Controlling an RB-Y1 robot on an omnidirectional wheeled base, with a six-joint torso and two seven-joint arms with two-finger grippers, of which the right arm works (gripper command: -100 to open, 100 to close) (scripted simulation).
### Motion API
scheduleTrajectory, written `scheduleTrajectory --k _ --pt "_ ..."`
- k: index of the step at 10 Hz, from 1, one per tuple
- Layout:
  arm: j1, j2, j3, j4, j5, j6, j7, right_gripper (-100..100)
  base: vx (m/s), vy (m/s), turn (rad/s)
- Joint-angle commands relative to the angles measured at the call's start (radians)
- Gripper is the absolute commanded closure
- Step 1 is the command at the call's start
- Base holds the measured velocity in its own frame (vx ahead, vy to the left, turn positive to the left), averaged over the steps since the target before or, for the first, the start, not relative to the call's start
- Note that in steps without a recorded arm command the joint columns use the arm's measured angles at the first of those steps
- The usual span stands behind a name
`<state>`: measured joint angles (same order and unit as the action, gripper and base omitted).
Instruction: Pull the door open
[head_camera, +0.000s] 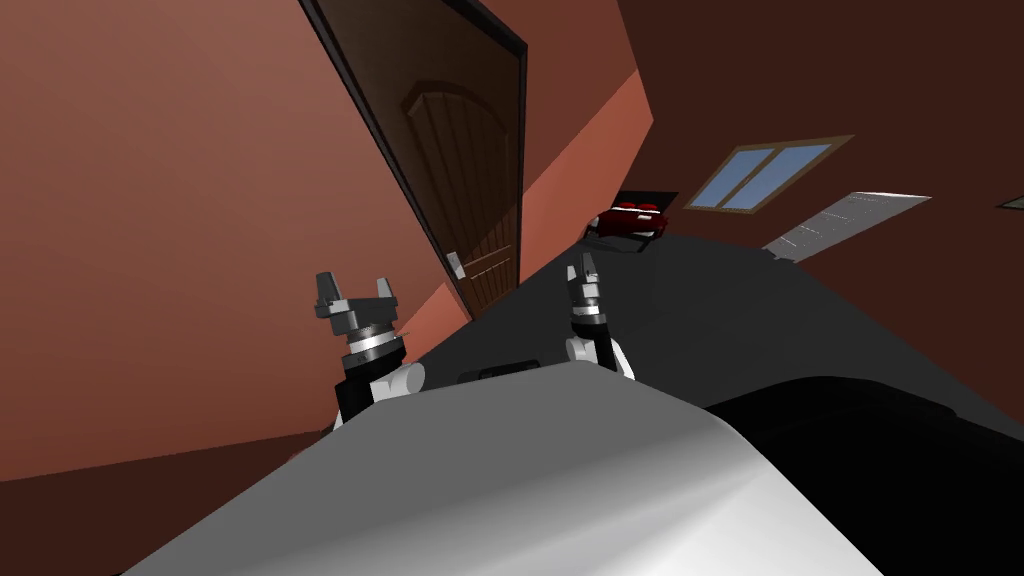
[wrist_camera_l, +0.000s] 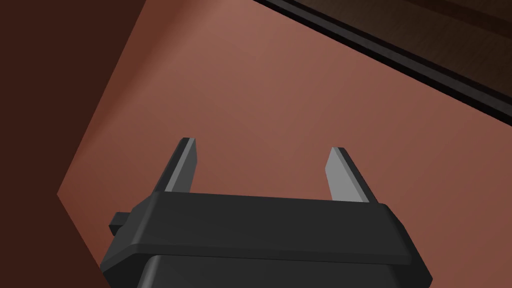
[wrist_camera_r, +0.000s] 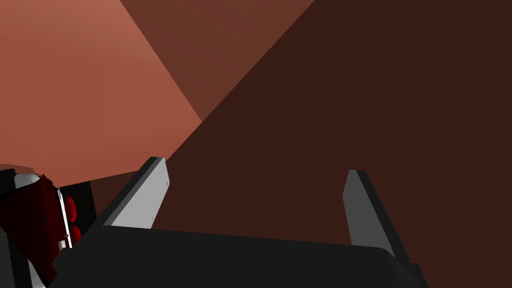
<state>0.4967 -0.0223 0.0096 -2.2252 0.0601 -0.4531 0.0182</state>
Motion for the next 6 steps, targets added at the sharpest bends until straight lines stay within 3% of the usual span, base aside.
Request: scheduleTrajectory --k 1,6 --pt "-0.004 -0.005 -0.002 0.008 -0.007 -0.001 -0.005 -100 0.166 -0.117 0.027" --pt "-0.02 -0.02 -0.01 0.034 -0.027 -0.004 -0.019 -100 0.18 -0.136 0.027"
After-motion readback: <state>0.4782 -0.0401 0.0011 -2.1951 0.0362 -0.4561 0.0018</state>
